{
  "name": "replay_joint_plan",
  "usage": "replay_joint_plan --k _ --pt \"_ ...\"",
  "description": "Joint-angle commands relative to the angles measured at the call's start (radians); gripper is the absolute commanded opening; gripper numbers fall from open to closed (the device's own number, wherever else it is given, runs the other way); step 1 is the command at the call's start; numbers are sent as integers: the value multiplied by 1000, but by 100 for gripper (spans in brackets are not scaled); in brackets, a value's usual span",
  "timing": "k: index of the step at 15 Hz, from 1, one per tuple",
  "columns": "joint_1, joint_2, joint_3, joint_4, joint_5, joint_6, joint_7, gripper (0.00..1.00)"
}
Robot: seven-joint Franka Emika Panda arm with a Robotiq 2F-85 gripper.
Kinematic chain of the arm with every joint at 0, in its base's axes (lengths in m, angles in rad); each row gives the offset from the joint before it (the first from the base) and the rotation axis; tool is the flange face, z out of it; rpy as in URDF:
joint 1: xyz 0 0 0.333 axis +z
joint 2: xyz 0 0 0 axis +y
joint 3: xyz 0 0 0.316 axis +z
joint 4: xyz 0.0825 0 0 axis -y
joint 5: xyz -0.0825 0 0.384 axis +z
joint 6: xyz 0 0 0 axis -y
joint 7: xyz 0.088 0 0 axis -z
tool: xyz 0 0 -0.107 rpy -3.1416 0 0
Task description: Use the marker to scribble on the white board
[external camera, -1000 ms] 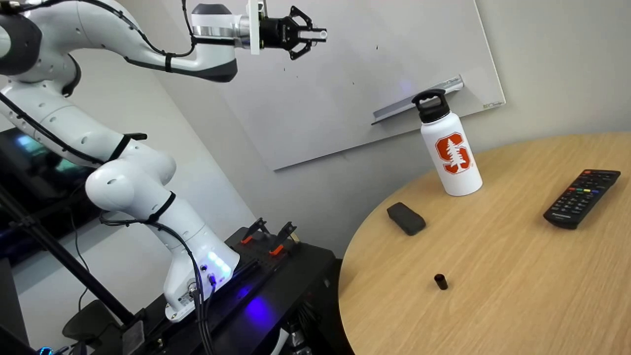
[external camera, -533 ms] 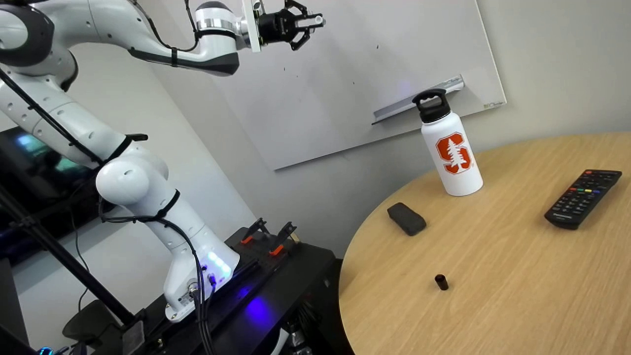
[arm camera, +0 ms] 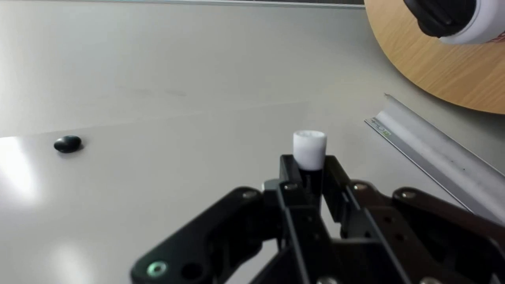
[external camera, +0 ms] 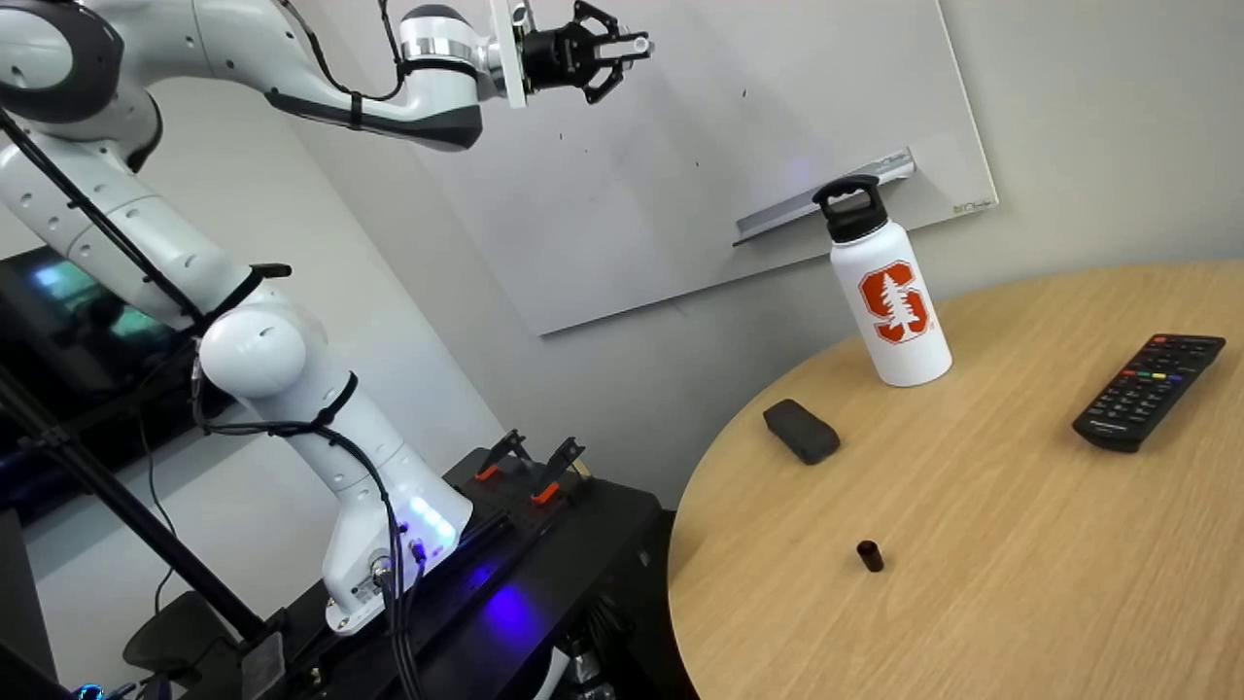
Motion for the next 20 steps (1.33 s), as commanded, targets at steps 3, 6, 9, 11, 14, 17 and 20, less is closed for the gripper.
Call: replay_joint_plan --k 3,6,9,11,14,17,20 --pt "111 103 -35 107 35 -198 25 5" --pt "144 168 -37 173 56 -265 23 5" --pt "157 235 -46 238 64 -244 9 5" --pt "157 274 -50 279 66 -238 7 5" --pt "156 311 -53 325 70 -232 4 5" --pt "156 338 -56 362 75 -224 -1 5" --pt "157 354 -57 384 88 -226 -7 5"
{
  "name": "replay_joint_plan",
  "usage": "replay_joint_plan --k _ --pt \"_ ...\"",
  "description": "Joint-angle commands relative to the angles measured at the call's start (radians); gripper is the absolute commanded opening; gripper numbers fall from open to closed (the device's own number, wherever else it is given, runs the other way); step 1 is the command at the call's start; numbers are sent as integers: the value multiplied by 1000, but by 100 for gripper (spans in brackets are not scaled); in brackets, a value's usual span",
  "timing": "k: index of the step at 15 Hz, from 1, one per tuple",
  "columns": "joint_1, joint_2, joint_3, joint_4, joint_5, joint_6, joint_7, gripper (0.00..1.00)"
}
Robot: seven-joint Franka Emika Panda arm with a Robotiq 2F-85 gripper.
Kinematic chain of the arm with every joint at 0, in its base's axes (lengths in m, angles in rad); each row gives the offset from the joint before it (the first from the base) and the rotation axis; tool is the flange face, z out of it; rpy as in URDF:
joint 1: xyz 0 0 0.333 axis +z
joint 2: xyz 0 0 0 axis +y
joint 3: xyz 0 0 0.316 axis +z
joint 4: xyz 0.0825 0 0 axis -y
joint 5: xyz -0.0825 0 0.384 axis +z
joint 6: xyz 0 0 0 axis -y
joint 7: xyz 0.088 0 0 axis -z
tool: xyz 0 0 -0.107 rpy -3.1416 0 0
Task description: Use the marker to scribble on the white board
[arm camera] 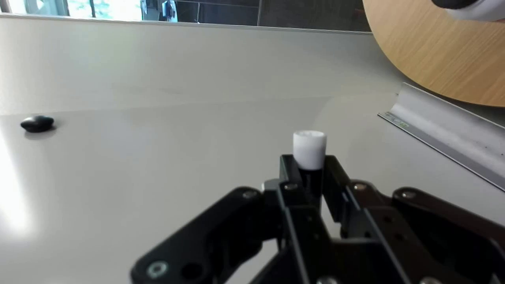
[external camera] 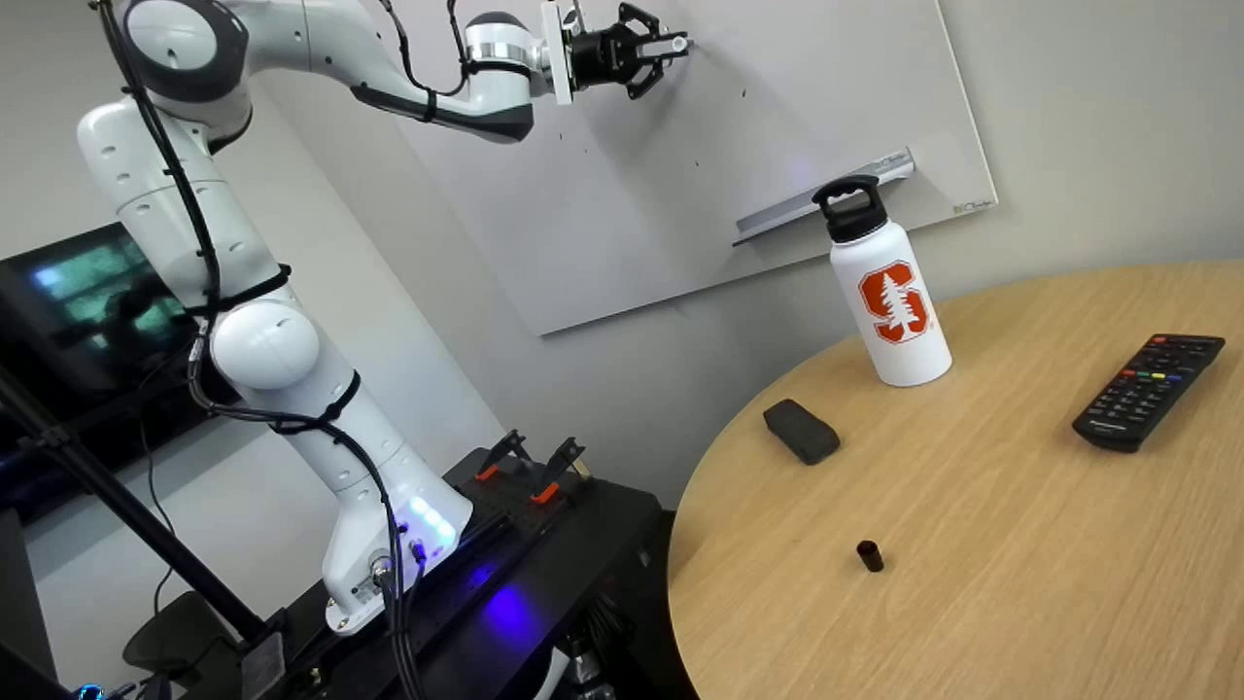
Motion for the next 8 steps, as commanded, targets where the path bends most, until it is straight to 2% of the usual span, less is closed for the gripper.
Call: replay_joint_plan --k 1,8 --pt "19 32 -15 56 23 2 -8 5" --pt "28 47 -10 65 37 -15 -27 5"
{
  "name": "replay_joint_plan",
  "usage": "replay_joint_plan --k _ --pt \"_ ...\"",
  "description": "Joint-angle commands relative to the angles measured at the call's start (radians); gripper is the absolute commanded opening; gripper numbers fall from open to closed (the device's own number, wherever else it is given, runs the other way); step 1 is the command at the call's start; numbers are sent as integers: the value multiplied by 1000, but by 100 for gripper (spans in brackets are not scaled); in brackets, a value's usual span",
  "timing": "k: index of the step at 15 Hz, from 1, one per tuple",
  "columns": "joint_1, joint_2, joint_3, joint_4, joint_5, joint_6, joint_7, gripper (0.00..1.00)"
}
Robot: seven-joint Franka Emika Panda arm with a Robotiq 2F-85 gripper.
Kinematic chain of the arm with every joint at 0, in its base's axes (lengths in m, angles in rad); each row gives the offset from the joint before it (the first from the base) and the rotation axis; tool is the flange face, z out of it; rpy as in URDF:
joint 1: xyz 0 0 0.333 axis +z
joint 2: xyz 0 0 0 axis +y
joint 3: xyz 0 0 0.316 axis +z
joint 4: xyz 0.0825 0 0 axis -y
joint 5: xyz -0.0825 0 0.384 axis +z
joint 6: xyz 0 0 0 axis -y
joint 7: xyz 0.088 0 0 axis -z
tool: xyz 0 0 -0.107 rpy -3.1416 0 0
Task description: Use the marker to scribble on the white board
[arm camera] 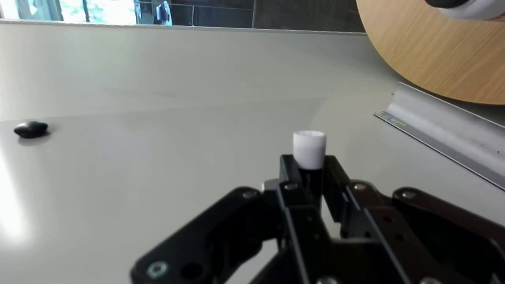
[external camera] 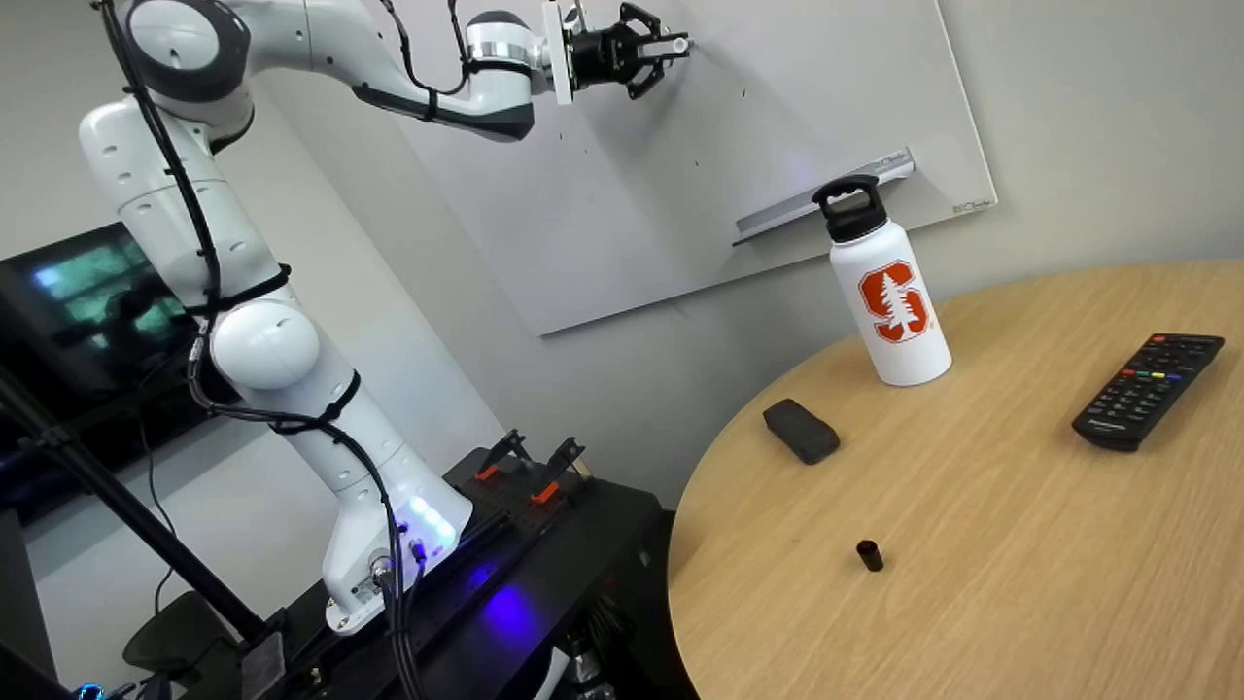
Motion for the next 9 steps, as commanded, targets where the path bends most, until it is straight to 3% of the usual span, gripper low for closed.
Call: replay_joint_plan --k 1,9 --pt "29 46 -7 56 13 -18 -25 5" --pt "29 102 -14 73 22 -56 -32 5"
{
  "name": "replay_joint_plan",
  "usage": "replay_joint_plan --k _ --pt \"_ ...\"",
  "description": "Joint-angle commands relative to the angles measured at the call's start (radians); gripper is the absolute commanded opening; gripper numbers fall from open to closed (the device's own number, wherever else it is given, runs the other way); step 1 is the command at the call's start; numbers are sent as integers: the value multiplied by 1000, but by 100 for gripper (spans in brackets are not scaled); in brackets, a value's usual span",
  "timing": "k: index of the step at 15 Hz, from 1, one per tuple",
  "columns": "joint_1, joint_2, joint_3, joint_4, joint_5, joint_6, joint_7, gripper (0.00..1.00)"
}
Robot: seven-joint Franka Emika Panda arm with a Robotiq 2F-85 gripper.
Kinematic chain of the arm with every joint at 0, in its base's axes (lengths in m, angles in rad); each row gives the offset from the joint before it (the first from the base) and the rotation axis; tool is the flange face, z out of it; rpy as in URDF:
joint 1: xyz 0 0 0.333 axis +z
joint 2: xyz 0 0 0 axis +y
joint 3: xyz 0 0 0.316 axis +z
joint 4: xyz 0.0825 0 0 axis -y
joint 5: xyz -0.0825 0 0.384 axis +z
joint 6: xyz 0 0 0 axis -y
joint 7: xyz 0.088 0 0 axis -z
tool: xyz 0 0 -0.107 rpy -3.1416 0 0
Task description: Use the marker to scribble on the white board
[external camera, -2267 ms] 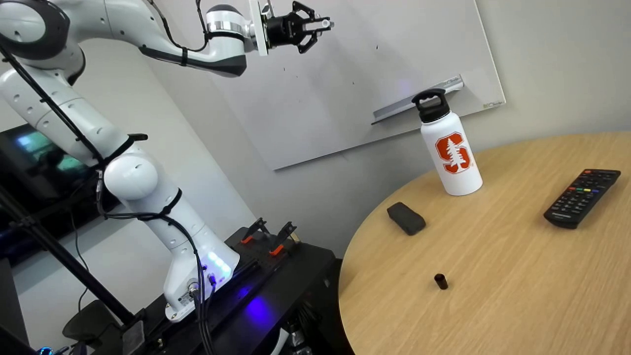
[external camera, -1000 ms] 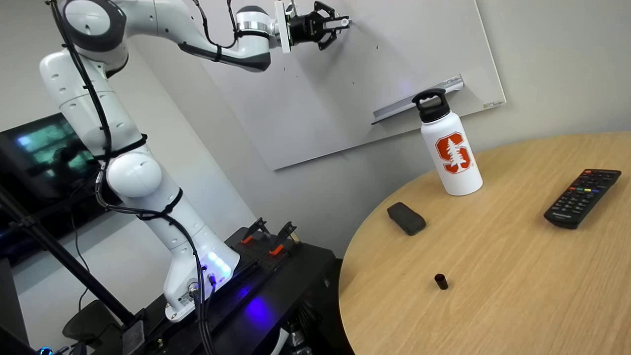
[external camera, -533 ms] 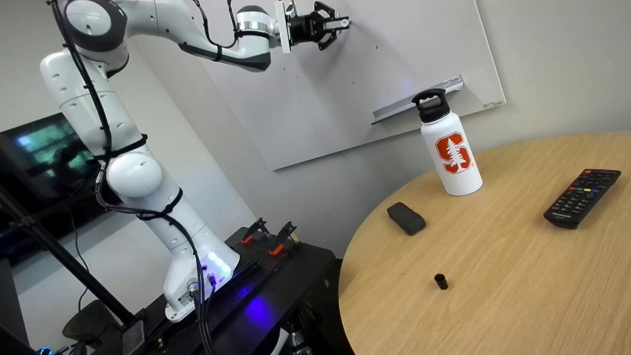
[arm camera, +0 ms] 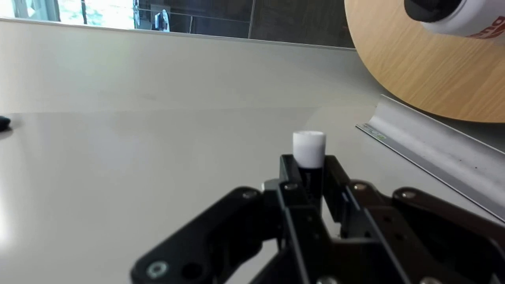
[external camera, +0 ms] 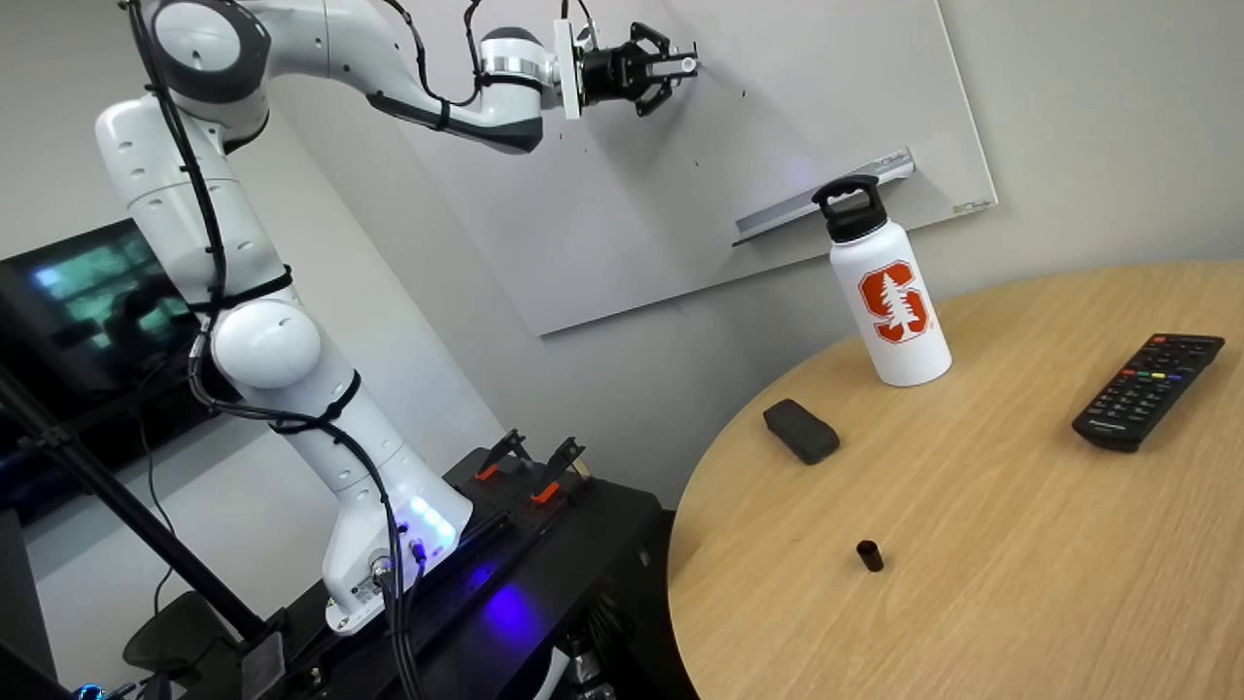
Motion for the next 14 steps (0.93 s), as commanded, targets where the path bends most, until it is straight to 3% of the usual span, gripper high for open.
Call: replay_joint_plan --k 1,7,14 --pt "10 48 -17 67 26 -12 -27 5" --pt "-2 15 -42 94 66 7 -14 5" --pt "-6 79 -61 138 104 -8 -33 5"
